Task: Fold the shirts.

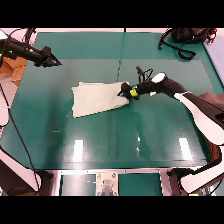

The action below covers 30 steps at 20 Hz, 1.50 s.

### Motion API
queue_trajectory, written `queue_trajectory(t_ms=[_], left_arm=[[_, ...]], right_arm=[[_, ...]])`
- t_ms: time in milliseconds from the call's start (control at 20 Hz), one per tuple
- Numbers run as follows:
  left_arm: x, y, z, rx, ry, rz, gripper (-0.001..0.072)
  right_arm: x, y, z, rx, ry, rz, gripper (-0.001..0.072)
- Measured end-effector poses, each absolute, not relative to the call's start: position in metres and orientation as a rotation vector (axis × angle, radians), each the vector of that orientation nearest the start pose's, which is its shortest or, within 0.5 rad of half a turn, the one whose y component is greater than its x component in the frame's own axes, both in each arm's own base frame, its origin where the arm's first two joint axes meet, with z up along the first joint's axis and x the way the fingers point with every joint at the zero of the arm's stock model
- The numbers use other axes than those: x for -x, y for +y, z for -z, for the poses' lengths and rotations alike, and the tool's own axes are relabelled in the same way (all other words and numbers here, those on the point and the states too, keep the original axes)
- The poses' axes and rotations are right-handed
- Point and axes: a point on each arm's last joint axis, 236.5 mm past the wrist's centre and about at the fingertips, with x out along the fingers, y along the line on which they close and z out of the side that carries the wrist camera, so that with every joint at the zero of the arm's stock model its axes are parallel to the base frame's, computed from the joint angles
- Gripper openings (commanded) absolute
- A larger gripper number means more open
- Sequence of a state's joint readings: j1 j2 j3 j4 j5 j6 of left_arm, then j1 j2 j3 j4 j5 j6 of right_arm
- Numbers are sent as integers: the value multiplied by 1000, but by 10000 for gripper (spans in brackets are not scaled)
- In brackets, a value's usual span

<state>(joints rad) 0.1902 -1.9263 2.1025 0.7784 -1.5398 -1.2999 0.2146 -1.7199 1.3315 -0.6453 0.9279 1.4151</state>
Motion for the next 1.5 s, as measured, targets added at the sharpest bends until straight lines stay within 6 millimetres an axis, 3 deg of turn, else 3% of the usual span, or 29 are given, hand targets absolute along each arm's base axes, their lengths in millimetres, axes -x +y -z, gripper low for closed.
queue_trajectory(t_ms=[150, 300, 500, 700, 900, 1050, 1250, 1500], left_arm=[[-528, -70, -88, 441, 1123, 638, 21], [-528, -70, -88, 441, 1122, 638, 21], [-529, -70, -88, 441, 1120, 637, 21], [-529, -70, -88, 442, 1120, 637, 21], [-529, -70, -88, 442, 1120, 637, 21], [-529, -70, -88, 442, 1120, 637, 21], [-528, -70, -88, 442, 1120, 637, 22], [-528, -70, -88, 442, 1120, 637, 21]], right_arm=[[-493, 229, -42, -717, 1089, -573, 13], [-524, 166, -122, -762, 896, -528, 13], [-530, 38, -198, -834, 688, -349, 13], [-489, -101, -233, -877, 567, -82, 13], [-405, -212, -237, -910, 553, 274, 13], [-326, -259, -222, -935, 609, 570, 13], [-230, -284, -191, -969, 702, 905, 14], [-161, -279, -136, -1007, 861, 1124, 22]])
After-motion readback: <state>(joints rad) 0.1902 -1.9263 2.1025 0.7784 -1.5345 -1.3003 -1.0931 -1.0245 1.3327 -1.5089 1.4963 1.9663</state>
